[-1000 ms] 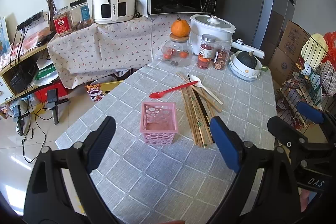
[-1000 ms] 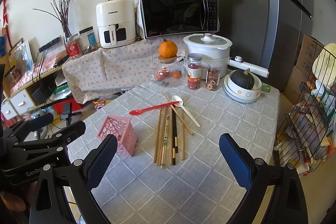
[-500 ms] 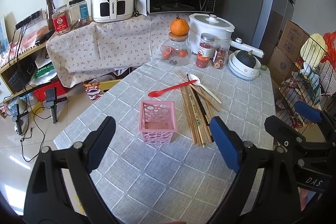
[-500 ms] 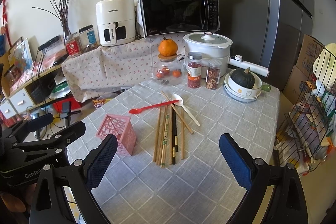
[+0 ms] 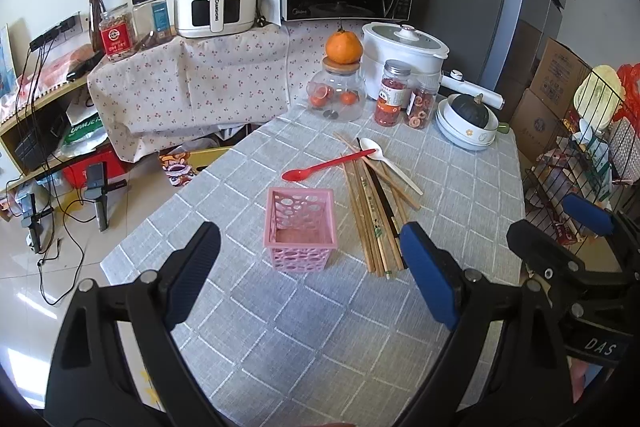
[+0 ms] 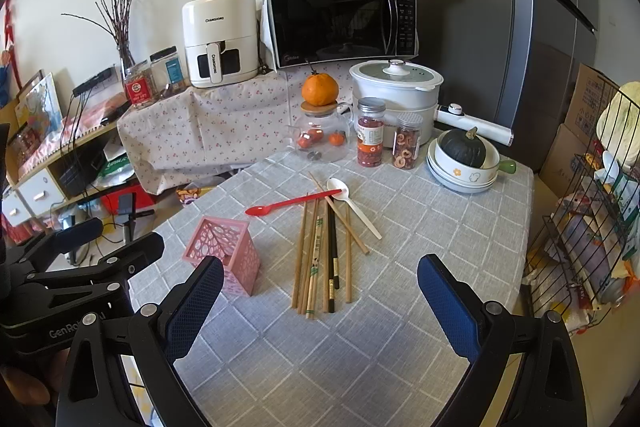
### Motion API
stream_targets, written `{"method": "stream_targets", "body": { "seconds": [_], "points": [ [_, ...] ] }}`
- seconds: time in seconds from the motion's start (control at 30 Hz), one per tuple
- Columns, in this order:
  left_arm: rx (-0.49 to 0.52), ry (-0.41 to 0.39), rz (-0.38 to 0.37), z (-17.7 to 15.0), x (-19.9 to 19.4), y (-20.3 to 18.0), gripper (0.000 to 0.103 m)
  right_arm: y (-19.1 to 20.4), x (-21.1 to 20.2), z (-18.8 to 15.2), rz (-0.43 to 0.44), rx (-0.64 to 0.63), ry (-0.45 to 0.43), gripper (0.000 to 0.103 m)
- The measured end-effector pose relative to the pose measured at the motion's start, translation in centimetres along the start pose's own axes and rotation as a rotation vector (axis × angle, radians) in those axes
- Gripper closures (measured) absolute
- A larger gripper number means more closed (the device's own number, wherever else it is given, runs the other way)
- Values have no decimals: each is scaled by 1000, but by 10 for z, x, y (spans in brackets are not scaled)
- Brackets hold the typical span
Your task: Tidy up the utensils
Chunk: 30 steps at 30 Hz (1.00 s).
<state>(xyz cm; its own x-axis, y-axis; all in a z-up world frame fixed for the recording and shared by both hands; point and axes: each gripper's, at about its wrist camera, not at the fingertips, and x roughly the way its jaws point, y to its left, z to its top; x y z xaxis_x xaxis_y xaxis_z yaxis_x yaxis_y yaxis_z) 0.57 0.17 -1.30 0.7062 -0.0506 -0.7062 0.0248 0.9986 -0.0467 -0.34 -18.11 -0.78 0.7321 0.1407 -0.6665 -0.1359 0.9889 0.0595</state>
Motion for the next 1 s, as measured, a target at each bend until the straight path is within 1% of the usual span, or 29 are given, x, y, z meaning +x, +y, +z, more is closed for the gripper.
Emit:
{"method": "stream_targets", "body": {
  "seconds": [0.6,0.87,1.0],
  "points": [
    [2,5,1,-1,1,-1,12,-1,1,0,-1,0,2,4],
    [1,9,-1,-4,2,0,12,0,2,-3,-3,1,4,4],
    [-3,18,-2,-7,6,2,12,0,9,-8,-3,6,17,4]
  ]
}}
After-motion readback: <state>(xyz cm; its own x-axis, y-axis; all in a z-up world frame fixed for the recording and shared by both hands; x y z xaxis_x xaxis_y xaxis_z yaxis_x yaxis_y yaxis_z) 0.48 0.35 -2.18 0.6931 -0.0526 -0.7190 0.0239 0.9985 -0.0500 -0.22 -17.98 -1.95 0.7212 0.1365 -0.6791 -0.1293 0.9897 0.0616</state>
